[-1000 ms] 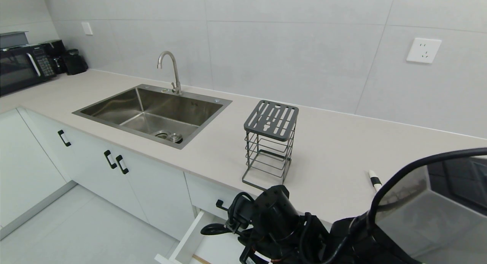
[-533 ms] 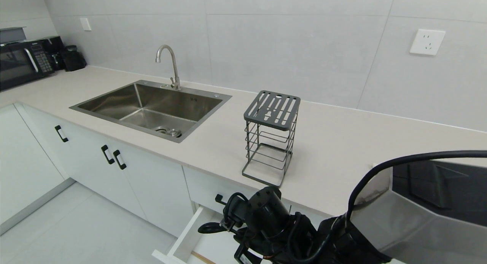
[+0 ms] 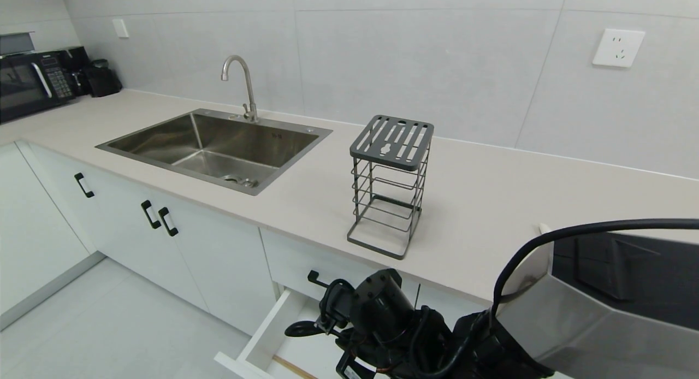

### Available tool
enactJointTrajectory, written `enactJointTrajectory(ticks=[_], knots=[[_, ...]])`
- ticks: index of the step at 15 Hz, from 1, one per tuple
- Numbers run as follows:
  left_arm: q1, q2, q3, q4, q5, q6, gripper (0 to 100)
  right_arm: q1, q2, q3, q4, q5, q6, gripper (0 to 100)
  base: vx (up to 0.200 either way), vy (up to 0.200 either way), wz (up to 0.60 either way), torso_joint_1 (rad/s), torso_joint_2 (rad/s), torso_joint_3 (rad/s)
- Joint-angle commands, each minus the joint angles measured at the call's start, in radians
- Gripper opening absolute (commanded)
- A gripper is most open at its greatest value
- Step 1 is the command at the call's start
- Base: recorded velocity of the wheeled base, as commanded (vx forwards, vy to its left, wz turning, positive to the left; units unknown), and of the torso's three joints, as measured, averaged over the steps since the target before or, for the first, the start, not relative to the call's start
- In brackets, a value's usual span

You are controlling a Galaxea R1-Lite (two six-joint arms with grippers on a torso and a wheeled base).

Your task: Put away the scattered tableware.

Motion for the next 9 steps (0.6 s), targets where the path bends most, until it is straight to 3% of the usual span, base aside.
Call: enactJointTrajectory(ticks=[1, 9], knots=[[0.000, 0.000, 0.000, 0.000, 0.000, 0.000, 100, 0.000, 0.001, 0.000, 0.001, 0.000, 0.000, 0, 0.000, 0.000, 0.00, -0.124, 0.25, 0.129], [0.000, 0.000, 0.000, 0.000, 0.000, 0.000, 100, 0.000, 0.004, -0.001, 0.002, -0.003, -0.003, 0, 0.000, 0.000, 0.00, -0.213, 0.42, 0.201]])
